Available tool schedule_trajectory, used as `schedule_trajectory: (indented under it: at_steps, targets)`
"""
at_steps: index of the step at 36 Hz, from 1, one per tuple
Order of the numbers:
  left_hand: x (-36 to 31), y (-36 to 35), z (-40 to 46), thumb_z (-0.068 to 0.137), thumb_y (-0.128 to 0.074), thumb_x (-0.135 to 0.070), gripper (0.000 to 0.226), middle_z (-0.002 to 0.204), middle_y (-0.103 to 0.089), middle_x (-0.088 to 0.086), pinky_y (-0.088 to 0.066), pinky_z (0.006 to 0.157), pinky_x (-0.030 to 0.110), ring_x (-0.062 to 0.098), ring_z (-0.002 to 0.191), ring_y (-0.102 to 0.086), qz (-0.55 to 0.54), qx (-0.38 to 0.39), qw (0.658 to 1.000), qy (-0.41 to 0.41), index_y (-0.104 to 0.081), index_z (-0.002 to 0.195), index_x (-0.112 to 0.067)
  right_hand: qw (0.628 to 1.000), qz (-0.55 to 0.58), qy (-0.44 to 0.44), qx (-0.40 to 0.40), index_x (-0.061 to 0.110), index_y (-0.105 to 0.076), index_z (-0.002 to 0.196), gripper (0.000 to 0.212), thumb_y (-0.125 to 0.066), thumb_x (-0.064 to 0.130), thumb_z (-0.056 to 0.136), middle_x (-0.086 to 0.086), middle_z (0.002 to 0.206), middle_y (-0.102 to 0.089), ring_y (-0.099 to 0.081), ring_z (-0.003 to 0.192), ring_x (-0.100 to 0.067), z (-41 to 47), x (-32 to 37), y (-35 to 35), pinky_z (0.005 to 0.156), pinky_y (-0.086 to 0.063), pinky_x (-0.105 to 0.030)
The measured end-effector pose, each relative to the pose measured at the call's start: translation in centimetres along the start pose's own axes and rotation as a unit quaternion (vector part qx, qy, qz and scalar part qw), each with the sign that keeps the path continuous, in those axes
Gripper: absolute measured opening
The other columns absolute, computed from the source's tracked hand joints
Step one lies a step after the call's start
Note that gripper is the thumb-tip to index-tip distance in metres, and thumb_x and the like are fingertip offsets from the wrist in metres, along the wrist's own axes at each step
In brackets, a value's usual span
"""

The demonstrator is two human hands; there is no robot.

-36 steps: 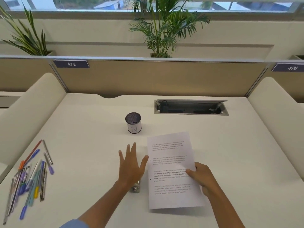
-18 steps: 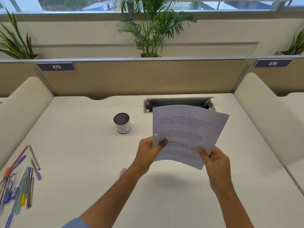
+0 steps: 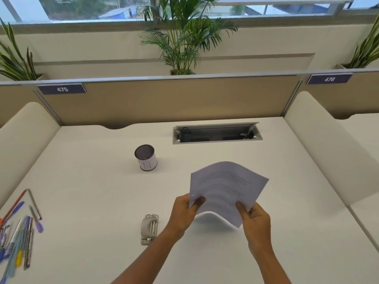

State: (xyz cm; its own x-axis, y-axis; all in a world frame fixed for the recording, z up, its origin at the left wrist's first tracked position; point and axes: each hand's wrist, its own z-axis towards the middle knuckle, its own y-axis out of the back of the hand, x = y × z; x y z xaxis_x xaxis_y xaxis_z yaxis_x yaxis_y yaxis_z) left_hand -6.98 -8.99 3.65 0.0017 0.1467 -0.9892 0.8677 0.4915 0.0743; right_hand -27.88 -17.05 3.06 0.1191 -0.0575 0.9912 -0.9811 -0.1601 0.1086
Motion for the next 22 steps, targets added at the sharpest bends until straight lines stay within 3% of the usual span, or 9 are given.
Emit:
schedule_trajectory:
  at_steps: [3,6,9,12,15,18,22]
  targets:
    - [0.4,-0.1,-0.5,0.103,-0.072,-0.024,0.019,0.102,-0.085,-0.005,-0.063,0.083,0.026,0.009,0.091,-0.078,-0.022,-0.006,0.999,0.024,-0.086,0.099,-0.037,1.0,-0.019,-0.007,0.006,0.041,-0.079,0.093,0.018,-0.076,0.025,0.097,0.009,0.086,-0.081,-0.074,0.079,-0.012,-0.1,-0.7,-0.1,0.066,-0.059,-0.015]
    - [-0.2,0.0,-0.8,0.103,-0.073,-0.025,0.021,0.106,-0.085,-0.009,-0.062,0.083,0.021,0.008,0.096,-0.079,-0.036,-0.014,0.999,0.032,-0.085,0.103,-0.042,1.0,-0.017,-0.007,0.025,0.042,-0.079,0.095,0.015,-0.079,0.027,0.095,0.01,0.089,-0.082,-0.076,0.08,-0.008,0.5,-0.3,0.3,0.066,-0.059,-0.014]
    - [-0.3,0.4,-0.8,0.102,-0.074,-0.025,0.017,0.108,-0.085,-0.006,-0.062,0.084,0.023,0.012,0.1,-0.081,-0.066,-0.022,0.996,0.046,-0.086,0.105,-0.038,0.998,-0.001,-0.028,0.065,0.035,-0.083,0.099,0.011,-0.083,0.027,0.091,0.009,0.097,-0.084,-0.079,0.088,-0.009,1.2,0.1,1.3,0.071,-0.06,-0.015]
    - [-0.7,0.7,-0.8,0.096,-0.078,-0.032,0.014,0.113,-0.085,0.001,-0.065,0.084,0.027,0.022,0.107,-0.081,-0.14,-0.037,0.987,0.068,-0.086,0.108,-0.033,0.991,0.024,-0.051,0.119,0.026,-0.083,0.108,0.022,-0.087,0.027,0.086,0.001,0.109,-0.084,-0.081,0.1,-0.018,2.1,0.0,2.6,0.082,-0.064,-0.023]
    - [-1.0,0.8,-0.8,0.093,-0.078,-0.032,0.023,0.122,-0.083,0.005,-0.065,0.086,0.028,0.025,0.113,-0.079,-0.233,-0.051,0.967,0.084,-0.084,0.115,-0.028,0.982,0.081,-0.079,0.152,0.018,-0.082,0.114,0.04,-0.093,0.034,0.079,-0.011,0.115,-0.082,-0.08,0.102,-0.03,2.5,-0.4,3.6,0.084,-0.066,-0.033]
    - [-1.2,0.1,-0.8,0.097,-0.075,-0.021,0.025,0.13,-0.08,0.008,-0.066,0.089,0.033,0.026,0.119,-0.077,-0.33,-0.052,0.938,0.097,-0.082,0.121,-0.026,0.97,0.171,-0.112,0.129,0.007,-0.081,0.112,0.037,-0.09,0.021,0.078,-0.023,0.113,-0.079,-0.078,0.094,-0.036,1.9,-0.9,3.0,0.085,-0.066,-0.045]
    - [-0.7,-1.3,-1.4,0.094,-0.077,-0.019,0.038,0.137,-0.076,0.008,-0.066,0.097,0.044,0.029,0.127,-0.074,-0.409,-0.04,0.905,0.11,-0.075,0.131,-0.028,0.967,0.203,-0.129,0.085,0.01,-0.081,0.111,0.031,-0.082,0.019,0.081,-0.012,0.108,-0.081,-0.078,0.095,-0.029,-0.1,-0.6,0.0,0.083,-0.066,-0.049]
